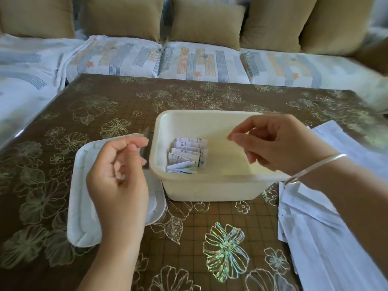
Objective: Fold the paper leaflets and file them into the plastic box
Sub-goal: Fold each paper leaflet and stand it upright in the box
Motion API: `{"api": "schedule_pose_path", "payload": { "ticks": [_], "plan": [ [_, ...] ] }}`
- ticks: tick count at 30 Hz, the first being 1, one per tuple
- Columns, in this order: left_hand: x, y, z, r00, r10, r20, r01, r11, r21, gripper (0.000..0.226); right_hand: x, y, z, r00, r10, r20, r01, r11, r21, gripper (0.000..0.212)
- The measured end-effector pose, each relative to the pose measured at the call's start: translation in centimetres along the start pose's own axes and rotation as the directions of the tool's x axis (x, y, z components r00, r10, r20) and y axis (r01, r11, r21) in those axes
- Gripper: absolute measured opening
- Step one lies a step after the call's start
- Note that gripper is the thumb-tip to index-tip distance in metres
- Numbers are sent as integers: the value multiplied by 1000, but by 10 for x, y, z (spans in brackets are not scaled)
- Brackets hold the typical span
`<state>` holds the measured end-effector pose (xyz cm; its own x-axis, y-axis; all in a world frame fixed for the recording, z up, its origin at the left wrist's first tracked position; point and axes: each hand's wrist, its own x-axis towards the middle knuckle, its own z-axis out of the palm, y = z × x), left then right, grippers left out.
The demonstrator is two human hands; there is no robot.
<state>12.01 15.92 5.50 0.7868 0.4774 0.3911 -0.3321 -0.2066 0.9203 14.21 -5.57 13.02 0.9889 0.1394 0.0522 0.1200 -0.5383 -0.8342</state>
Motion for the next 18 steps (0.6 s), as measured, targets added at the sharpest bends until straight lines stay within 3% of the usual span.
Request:
{"api": "schedule_pose_path", "payload": {
  "ticks": [2,4,8,11,12,14,15,18],
  "plan": [
    [-19,8,0,999,29,38,-28,999,-18,19,-26,11,-11,989,25,-144,-10,995,102,8],
    [-41,13,3,993,77,86,-76,997,-16,18,-50,30,-23,953,56,-297,-35,997,74,10],
    [-100,18,17,955,89,284,-92,996,-2,18,-116,76,-32,878,98,-468,-237,940,-247,23],
    [-139,19,26,884,52,464,-79,996,39,17,-171,104,-15,892,113,-438,-332,823,-462,6],
    [-152,20,28,856,54,514,-92,995,49,17,-187,109,-9,910,150,-386,-345,789,-508,20],
    [-171,21,28,816,60,575,-120,991,67,17,-211,124,5,949,229,-217,-315,739,-595,74],
    [-178,21,28,802,54,595,-124,989,77,17,-220,128,11,956,245,-163,-292,711,-640,91],
    [-189,17,23,781,17,624,-114,987,115,22,-231,134,28,976,177,-125,-216,732,-647,94]
  ]
}}
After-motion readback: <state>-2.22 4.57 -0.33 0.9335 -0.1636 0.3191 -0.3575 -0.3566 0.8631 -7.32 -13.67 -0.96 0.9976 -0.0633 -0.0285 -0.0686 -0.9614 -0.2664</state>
